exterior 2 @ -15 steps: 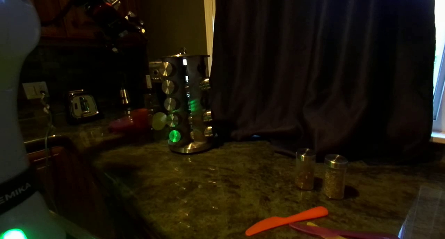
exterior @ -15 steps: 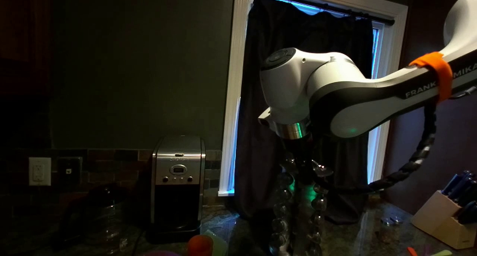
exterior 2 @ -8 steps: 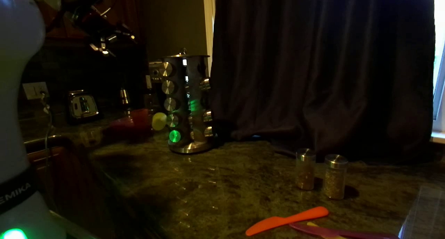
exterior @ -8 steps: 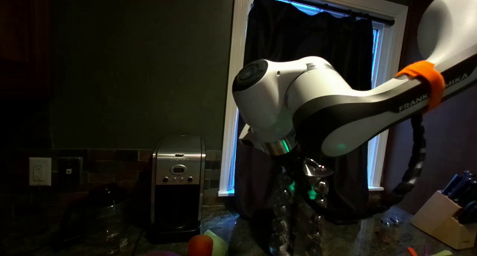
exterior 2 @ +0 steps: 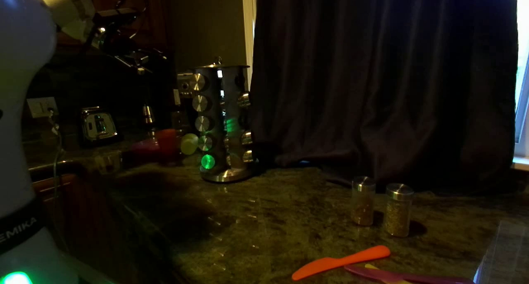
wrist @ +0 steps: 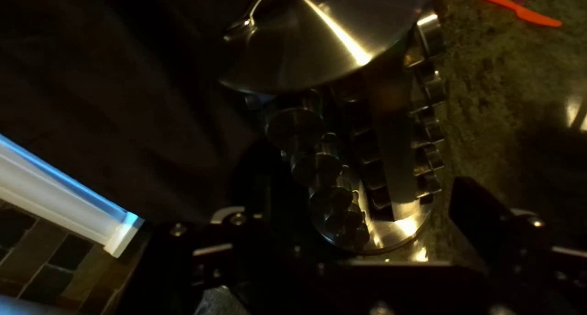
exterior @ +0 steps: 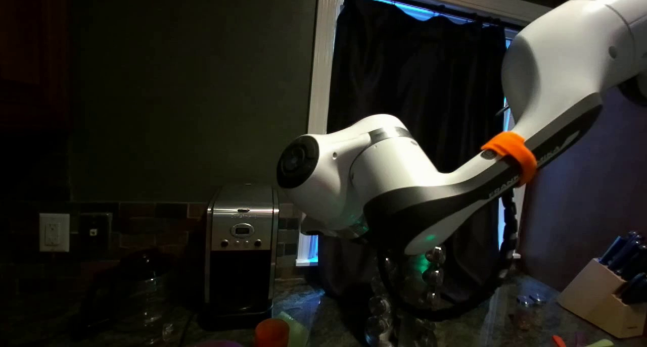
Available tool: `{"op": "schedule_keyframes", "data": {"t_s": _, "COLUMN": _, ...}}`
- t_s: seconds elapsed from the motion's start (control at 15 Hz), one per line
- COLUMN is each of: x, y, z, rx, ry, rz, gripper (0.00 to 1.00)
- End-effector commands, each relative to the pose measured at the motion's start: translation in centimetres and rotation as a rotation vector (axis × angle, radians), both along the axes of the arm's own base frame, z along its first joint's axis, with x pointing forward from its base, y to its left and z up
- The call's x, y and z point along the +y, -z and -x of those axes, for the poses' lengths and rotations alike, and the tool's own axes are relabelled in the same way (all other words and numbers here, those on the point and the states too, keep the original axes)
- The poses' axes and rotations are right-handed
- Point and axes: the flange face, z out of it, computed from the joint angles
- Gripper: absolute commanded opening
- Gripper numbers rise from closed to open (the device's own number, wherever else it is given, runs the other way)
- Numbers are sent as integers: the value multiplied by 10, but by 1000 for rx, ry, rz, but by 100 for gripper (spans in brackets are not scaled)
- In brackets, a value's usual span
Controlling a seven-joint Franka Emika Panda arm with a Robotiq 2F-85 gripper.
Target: Put a jar on the countertop
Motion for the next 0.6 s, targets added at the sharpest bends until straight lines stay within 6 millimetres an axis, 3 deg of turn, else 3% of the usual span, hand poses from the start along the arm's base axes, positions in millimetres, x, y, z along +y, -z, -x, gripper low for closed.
{"op": "schedule_keyframes", "data": {"t_s": 0.0, "x": 8, "y": 23, "z": -22, "rx": 68, "ry": -36, "rz": 139, "gripper": 100}}
{"op": "schedule_keyframes", "data": {"t_s": 0.53, "x": -3, "y": 73, "z": -47, "rx": 192, "ry": -8, "rz": 211, "gripper": 100}}
